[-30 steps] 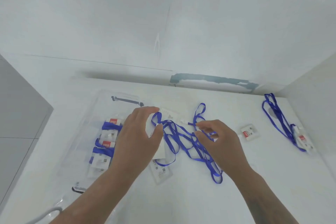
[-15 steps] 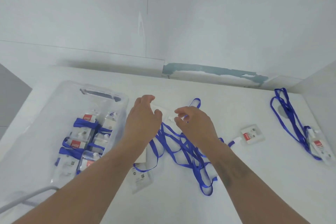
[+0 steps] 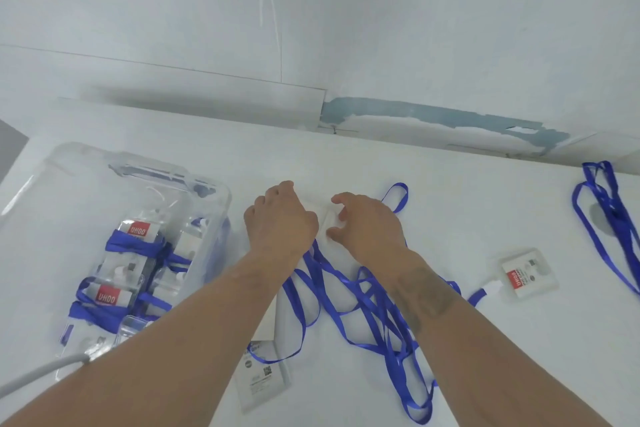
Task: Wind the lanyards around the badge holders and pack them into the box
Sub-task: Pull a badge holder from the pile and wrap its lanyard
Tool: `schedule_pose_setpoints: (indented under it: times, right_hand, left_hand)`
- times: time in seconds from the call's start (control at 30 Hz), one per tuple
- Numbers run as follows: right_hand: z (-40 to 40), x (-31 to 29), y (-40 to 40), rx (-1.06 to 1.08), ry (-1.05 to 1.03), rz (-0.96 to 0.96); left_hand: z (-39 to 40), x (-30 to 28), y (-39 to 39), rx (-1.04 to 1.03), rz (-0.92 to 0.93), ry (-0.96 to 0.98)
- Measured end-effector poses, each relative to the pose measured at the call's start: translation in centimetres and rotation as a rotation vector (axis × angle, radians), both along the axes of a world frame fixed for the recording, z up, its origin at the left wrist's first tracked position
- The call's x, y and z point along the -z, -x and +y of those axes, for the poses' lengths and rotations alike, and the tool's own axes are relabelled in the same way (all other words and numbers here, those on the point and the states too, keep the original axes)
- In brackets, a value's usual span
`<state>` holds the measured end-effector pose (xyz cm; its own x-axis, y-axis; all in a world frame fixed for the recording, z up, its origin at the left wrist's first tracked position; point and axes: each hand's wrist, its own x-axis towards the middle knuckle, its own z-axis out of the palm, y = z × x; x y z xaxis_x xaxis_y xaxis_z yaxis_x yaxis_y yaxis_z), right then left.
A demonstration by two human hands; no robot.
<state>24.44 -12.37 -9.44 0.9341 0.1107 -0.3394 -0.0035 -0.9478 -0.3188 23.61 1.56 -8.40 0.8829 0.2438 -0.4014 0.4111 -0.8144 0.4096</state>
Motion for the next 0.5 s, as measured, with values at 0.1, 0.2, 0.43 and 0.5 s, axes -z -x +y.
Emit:
schedule_pose_setpoints:
  times: [0.1,0.2,0.43,0.5]
  right_hand:
    - [-0.3,-0.1,-0.1,0.037,-0.013,0.033]
    - [-0.8,-0.4,0.3,0.075,-0.051,0.033]
    - [-3.8,-5.0,2.9,0.205,-0.323,-0.153]
    - [-4.5,-7.2,4.0,0.235,-0.421,-0.203]
  left_hand:
    - [0.3,0.1,-0.2,-0.040,-0.028,0.005]
    - [0.4,-0.2,-0.4,-0.110,-0.121,0.133]
    - [0.1,-5.9,-0.4,-0.213,-0.255,0.452]
    - [0.2,-8.4,0.3,-0.204,-0.204,0.588]
